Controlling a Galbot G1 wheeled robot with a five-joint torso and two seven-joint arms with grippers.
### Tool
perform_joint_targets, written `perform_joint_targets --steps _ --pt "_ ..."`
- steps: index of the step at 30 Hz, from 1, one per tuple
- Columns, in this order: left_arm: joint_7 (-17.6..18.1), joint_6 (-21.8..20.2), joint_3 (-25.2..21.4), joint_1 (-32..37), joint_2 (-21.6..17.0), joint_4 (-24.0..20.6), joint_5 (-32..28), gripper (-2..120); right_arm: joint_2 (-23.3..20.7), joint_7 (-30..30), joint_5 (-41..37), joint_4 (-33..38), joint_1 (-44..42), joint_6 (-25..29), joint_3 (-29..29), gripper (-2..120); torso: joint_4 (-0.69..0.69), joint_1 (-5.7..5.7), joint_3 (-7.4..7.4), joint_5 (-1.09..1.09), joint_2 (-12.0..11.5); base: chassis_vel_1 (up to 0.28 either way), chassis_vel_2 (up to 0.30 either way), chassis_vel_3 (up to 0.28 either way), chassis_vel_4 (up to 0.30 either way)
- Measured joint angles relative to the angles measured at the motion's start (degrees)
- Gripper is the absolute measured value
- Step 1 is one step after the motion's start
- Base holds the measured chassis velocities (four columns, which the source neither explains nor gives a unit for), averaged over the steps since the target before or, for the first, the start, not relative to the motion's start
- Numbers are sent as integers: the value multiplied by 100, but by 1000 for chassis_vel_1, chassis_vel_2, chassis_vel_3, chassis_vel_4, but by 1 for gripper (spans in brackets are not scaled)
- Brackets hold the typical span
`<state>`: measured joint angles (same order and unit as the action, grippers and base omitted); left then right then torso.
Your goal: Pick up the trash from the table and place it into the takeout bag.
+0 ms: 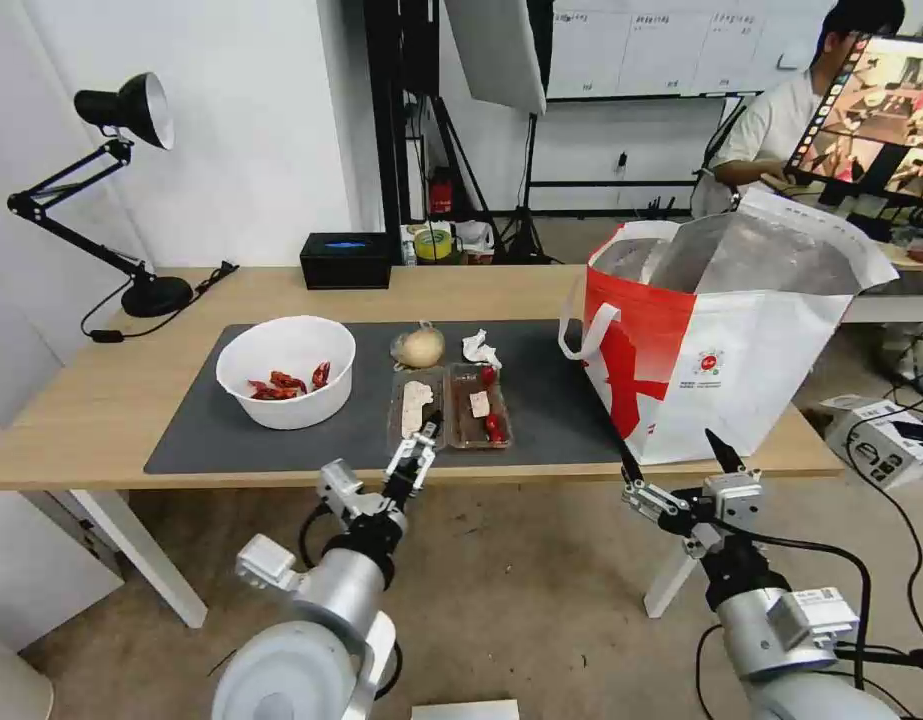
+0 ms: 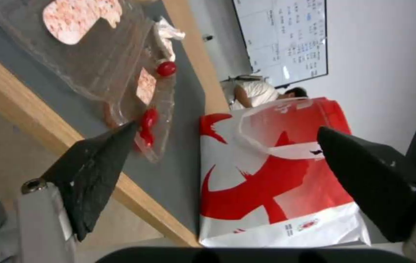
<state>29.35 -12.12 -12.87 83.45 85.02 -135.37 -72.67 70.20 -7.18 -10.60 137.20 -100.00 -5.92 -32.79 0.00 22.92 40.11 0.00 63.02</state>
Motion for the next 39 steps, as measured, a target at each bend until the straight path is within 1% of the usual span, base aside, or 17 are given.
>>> perform_joint_targets --steps 1,5,8,12,15,18,22,27,31,33,39 --pt "38 2 41 -223 -75 193 -39 100 -5 -1 7 -5 -13 7 -19 100 -1 0 0 0 0 0 0 0 0" --pt "94 2 83 -441 -159 362 -92 100 -4 -2 25 -17 -20 14 -32 100 -1 0 0 0 0 0 0 0 0" --pt "237 -7 146 -755 -285 625 -183 100 31 -4 73 -54 -30 30 -34 100 -1 0 0 0 0 0 0 0 0" --pt "284 -37 184 -922 -356 782 -265 100 54 -4 101 -80 -30 44 -34 100 -1 0 0 0 0 0 0 0 0" --pt "352 -141 206 -1088 -454 964 -352 100 67 -4 123 -121 -22 61 -36 100 0 0 0 0 0 0 0 0 0" --pt "367 -163 211 -1130 -477 1032 -358 100 71 -4 130 -141 -16 79 -36 100 -1 0 0 0 0 0 0 0 0" --pt "414 -175 241 -1251 -508 1227 -366 100 86 -4 154 -194 6 148 -31 100 0 0 0 0 0 0 0 0 0" --pt "588 -176 273 -1466 -502 1491 -405 100 101 -4 172 -244 49 167 -15 100 0 0 0 0 0 0 0 0 0" --pt "654 -176 275 -1545 -502 1589 -428 100 103 -4 178 -259 52 177 -13 100 0 0 0 0 0 0 0 0 0" --pt "751 -176 279 -1625 -498 1692 -450 100 105 -4 180 -267 54 190 -13 100 0 0 0 0 0 0 0 0 0" --pt "841 -169 289 -1716 -468 1815 -467 100 111 -4 183 -273 57 212 -16 100 0 0 -1 0 1 0 0 0 0"
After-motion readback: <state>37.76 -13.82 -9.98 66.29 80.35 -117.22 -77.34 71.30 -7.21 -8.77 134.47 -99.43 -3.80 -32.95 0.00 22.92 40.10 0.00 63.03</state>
